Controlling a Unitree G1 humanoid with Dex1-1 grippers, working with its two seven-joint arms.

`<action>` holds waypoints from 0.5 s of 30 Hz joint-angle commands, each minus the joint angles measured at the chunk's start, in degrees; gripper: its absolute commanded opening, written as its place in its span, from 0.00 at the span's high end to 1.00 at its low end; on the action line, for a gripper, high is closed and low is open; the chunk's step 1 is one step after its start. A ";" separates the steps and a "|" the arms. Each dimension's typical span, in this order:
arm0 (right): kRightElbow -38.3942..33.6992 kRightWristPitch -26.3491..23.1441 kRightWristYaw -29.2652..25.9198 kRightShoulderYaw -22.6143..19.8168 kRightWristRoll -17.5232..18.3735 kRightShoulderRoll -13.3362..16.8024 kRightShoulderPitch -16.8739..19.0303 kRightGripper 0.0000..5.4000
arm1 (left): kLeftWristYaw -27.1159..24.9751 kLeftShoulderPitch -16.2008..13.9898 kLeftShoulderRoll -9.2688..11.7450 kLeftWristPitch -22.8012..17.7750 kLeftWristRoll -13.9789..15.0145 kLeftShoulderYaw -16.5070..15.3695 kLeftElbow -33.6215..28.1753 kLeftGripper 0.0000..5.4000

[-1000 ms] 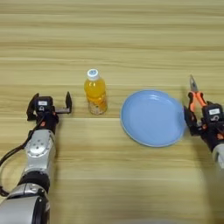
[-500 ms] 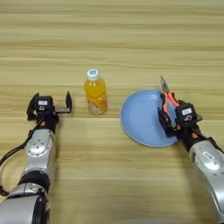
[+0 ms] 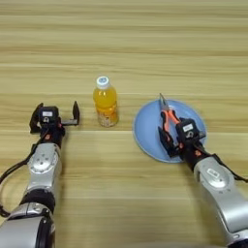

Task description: Move the objects on the table

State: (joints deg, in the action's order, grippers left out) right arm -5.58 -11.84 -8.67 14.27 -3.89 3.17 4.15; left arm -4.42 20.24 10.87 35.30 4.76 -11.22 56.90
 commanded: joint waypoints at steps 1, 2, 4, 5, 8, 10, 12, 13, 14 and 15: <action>2.06 0.83 -0.40 -0.30 0.53 -0.59 -1.51 0.36 | 0.18 -0.23 0.46 0.36 -0.16 -0.25 -0.26 0.00; 2.55 0.93 -0.51 -0.45 0.67 -0.64 -1.65 0.36 | 0.21 -0.22 0.44 0.37 -0.16 -0.25 -0.23 0.00; 3.32 1.11 -0.72 -0.72 0.77 -0.68 -1.92 0.36 | 0.29 -0.23 0.40 0.37 -0.20 -0.24 -0.22 0.00; 3.62 1.19 -0.74 -0.79 0.74 -0.67 -2.06 0.36 | 0.29 -0.23 0.39 0.37 -0.19 -0.25 -0.22 0.00; 4.40 1.27 -0.82 -0.80 0.57 -0.54 -2.47 0.36 | 0.28 -0.25 0.40 0.38 -0.16 -0.26 -0.19 0.00; 4.71 1.29 -0.93 -0.74 0.61 -0.51 -2.58 0.36 | 0.24 -0.27 0.43 0.36 -0.14 -0.28 -0.18 0.00; 4.97 1.36 -1.02 -0.70 0.72 -0.52 -2.61 0.36 | 0.21 -0.30 0.46 0.33 -0.12 -0.29 -0.20 0.00; 5.12 1.35 -0.96 -0.68 0.65 -0.51 -2.61 0.36 | 0.18 -0.32 0.46 0.33 -0.12 -0.28 -0.20 0.00; 5.18 1.34 -0.99 -0.67 0.66 -0.51 -2.61 0.36 | 0.17 -0.33 0.46 0.32 -0.12 -0.28 -0.21 0.00; 5.26 1.35 -1.08 -0.65 0.70 -0.52 -2.62 0.36 | 0.13 -0.34 0.46 0.33 -0.10 -0.28 -0.21 0.00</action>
State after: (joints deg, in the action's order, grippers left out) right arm -0.73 -10.88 -9.42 13.74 -3.18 2.72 2.56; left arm -4.29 20.17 10.87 35.31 4.75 -11.26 56.88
